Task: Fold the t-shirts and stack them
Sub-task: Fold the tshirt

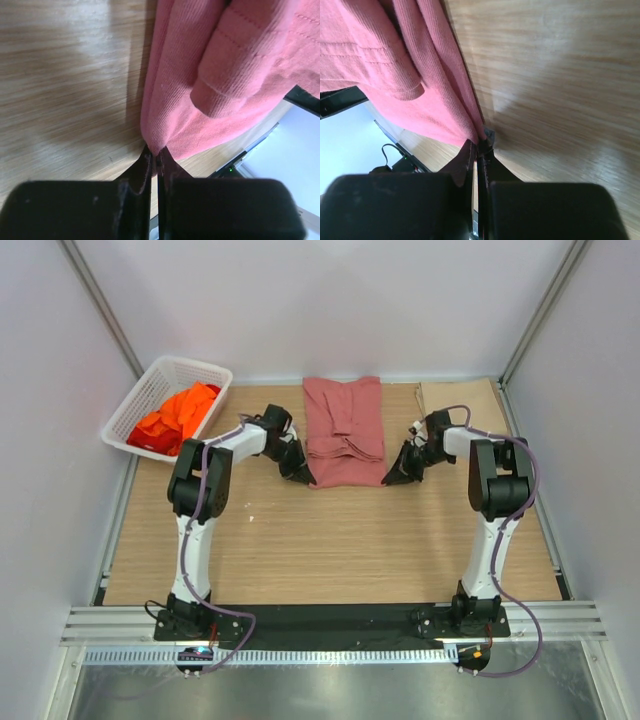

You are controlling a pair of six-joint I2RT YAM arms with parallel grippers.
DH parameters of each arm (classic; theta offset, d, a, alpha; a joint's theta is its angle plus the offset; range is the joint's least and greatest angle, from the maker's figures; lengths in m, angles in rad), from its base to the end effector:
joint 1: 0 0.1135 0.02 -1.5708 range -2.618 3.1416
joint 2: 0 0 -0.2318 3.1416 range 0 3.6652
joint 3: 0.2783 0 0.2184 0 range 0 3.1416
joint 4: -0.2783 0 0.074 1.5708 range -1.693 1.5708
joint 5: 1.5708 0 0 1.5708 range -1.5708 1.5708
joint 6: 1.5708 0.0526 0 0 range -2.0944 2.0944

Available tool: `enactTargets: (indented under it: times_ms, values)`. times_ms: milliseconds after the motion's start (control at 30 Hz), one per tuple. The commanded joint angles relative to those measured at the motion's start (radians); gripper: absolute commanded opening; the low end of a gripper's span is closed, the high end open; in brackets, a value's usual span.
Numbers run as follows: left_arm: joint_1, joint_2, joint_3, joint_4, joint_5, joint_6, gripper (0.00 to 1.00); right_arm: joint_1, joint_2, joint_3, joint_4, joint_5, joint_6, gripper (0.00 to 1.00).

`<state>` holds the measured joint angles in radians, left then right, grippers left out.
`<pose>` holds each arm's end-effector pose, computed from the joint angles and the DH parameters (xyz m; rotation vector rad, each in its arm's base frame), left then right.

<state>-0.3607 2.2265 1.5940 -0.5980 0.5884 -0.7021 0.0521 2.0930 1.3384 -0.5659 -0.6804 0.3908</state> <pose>0.3691 -0.1704 0.1105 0.3502 -2.9368 1.0287 0.3560 0.0517 0.1030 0.3568 2.8427 1.0674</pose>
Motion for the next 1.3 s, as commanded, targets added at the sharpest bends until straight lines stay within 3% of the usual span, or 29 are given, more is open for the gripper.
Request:
enactTargets:
  times_ms: [0, 233, 467, 600, 633, 733, 833, 900, 1033, 1100, 1267]
  values:
    - [-0.007, 0.004, 0.018, -0.098, -0.033, 0.032, 0.0, 0.014, -0.051, -0.056, -0.026, 0.033, -0.001, 0.02]
    - [-0.04, -0.143, -0.164, -0.152, -0.104, 0.052, 0.0, 0.025, -0.227, -0.238, -0.1, 0.119, -0.007, 0.02]
    - [-0.185, -0.32, -0.402, -0.072, -0.142, -0.034, 0.0, 0.046, -0.419, -0.396, -0.166, 0.252, -0.05, 0.06]
    - [-0.228, -0.376, -0.459, -0.062, -0.185, -0.077, 0.18, 0.051, -0.522, -0.378, -0.252, 0.363, -0.084, 0.34]
    - [-0.23, -0.416, -0.469, -0.06, -0.193, -0.085, 0.25, 0.061, -0.546, -0.371, -0.284, 0.387, -0.086, 0.46]
    - [-0.231, -0.482, -0.5, -0.078, -0.211, -0.097, 0.32, 0.147, -0.646, -0.334, -0.325, 0.479, -0.057, 0.52]
    - [-0.23, -0.554, -0.528, -0.103, -0.234, -0.115, 0.36, 0.251, -0.715, -0.337, -0.296, 0.515, 0.069, 0.53]
    - [-0.23, -0.591, -0.54, -0.111, -0.246, -0.137, 0.39, 0.369, -0.726, -0.364, -0.183, 0.56, 0.194, 0.53]
    - [-0.231, -0.672, -0.539, -0.138, -0.278, -0.154, 0.4, 0.534, -0.659, -0.358, -0.083, 0.709, 0.308, 0.53]
    - [-0.23, -0.705, -0.534, -0.163, -0.291, -0.154, 0.39, 0.601, -0.624, -0.34, -0.055, 0.793, 0.348, 0.47]
    - [-0.228, -0.78, -0.562, -0.201, -0.309, -0.166, 0.37, 0.646, -0.538, -0.331, 0.075, 0.842, 0.387, 0.38]
